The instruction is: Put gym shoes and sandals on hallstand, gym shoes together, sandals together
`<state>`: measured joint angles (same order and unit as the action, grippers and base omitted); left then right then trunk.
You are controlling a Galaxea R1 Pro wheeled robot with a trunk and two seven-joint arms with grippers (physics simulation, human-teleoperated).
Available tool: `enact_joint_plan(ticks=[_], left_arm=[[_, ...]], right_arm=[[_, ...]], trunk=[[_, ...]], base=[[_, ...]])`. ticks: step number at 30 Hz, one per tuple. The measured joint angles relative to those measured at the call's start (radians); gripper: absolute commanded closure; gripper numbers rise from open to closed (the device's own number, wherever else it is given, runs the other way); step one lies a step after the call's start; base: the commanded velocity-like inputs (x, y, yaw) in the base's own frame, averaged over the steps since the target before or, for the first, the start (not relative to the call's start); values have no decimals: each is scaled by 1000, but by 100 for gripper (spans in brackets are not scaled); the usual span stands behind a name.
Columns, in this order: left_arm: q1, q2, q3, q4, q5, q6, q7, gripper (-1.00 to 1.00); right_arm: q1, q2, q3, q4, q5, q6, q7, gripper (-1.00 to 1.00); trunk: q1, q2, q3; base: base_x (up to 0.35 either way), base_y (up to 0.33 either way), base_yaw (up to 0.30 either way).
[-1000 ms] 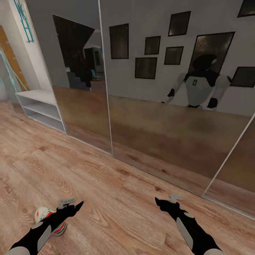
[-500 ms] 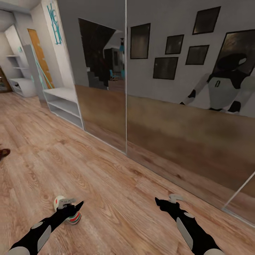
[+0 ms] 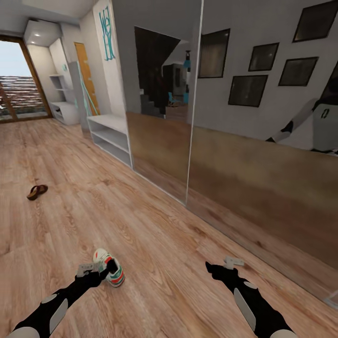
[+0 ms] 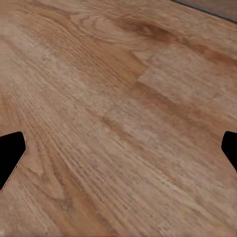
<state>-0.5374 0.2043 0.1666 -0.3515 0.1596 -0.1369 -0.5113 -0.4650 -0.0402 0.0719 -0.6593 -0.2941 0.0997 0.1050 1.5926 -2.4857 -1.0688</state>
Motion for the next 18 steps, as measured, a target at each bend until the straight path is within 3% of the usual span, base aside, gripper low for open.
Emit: enact_joint_plan(ticks=[10, 18], left_arm=[[0, 0, 1, 0, 0, 1, 0, -100], [0, 0, 2, 0, 0, 2, 0, -100]], right_arm=[[0, 0, 0, 0, 0, 0, 0, -100], [0, 0, 0, 0, 0, 1, 0, -100]], trunk=[[0, 0, 0], [-1, 0, 0]], base=[[38, 0, 300], [297, 0, 300]])
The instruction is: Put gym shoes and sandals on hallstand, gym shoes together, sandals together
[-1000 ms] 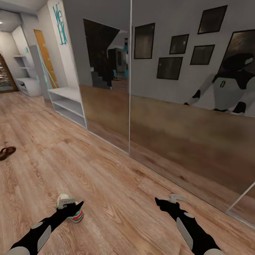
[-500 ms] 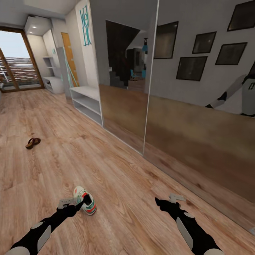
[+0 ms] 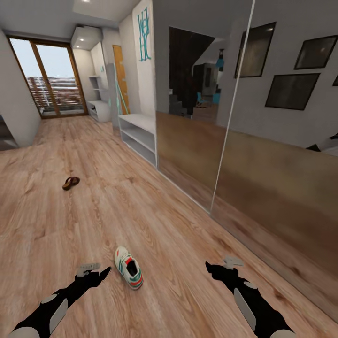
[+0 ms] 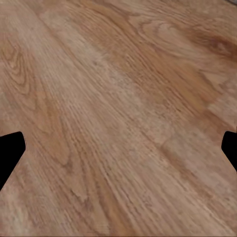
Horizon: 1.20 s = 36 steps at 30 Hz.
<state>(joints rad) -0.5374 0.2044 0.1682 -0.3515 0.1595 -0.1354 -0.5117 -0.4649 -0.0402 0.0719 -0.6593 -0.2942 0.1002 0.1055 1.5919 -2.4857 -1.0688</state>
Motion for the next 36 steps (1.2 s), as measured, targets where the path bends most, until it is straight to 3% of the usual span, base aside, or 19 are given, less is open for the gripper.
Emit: enact_joint_plan(ticks=[12, 36], left_arm=[[0, 0, -1, 0, 0, 0, 0, -100], [0, 0, -2, 0, 1, -1, 0, -100]], right_arm=[[0, 0, 0, 0, 0, 0, 0, -100], [0, 0, 0, 0, 0, 0, 1, -100]], trunk=[[0, 0, 0], [1, 0, 0]], base=[[220, 0, 300], [9, 0, 300]])
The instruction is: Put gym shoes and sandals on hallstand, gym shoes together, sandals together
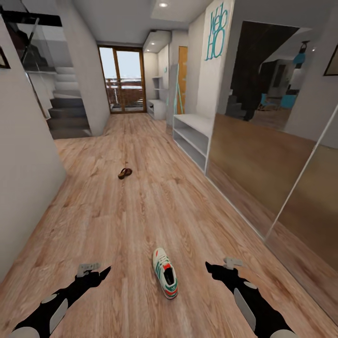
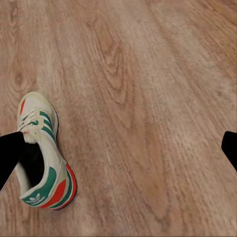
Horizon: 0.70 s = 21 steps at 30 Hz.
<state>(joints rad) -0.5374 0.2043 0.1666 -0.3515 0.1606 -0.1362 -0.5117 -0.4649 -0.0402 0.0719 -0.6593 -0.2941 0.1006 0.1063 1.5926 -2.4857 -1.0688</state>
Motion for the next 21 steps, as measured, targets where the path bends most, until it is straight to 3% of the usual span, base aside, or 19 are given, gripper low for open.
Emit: enact_joint_plan(ticks=[12, 21], left_arm=[[0, 0, 0, 0, 0, 1, 0, -100], [0, 0, 0, 0, 0, 1, 0, -100]], right_arm=[[0, 0, 0, 0, 0, 0, 0, -100], [0, 0, 0, 0, 0, 0, 0, -100]], trunk=[[0, 0, 0], [0, 0, 0]], base=[[8, -9, 300], [161, -170, 300]])
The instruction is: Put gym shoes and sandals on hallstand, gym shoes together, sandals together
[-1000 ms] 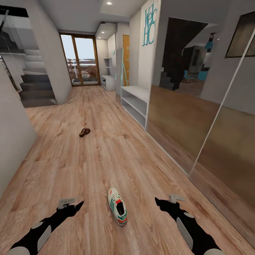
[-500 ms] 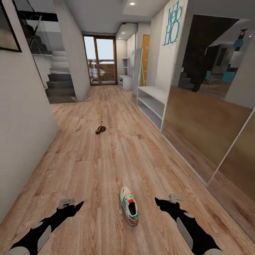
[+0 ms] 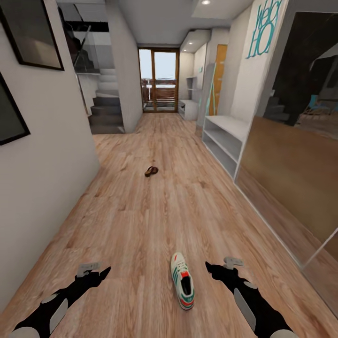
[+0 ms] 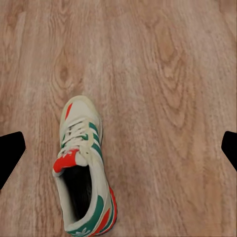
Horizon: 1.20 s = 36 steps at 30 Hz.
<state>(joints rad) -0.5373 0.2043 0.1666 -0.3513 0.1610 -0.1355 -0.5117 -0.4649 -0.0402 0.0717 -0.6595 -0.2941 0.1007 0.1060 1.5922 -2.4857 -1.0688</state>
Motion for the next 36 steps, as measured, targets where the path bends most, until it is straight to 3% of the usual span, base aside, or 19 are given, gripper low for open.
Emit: enact_joint_plan(ticks=[19, 36], left_arm=[[0, 0, 0, 0, 0, 0, 0, -100], [0, 0, -2, -3, -1, 0, -1, -100]], right_arm=[[0, 0, 0, 0, 0, 0, 0, -100], [0, 0, 0, 1, 0, 1, 0, -100]], trunk=[[0, 0, 0], [0, 0, 0]], base=[[29, -25, 289], [0, 0, 28]])
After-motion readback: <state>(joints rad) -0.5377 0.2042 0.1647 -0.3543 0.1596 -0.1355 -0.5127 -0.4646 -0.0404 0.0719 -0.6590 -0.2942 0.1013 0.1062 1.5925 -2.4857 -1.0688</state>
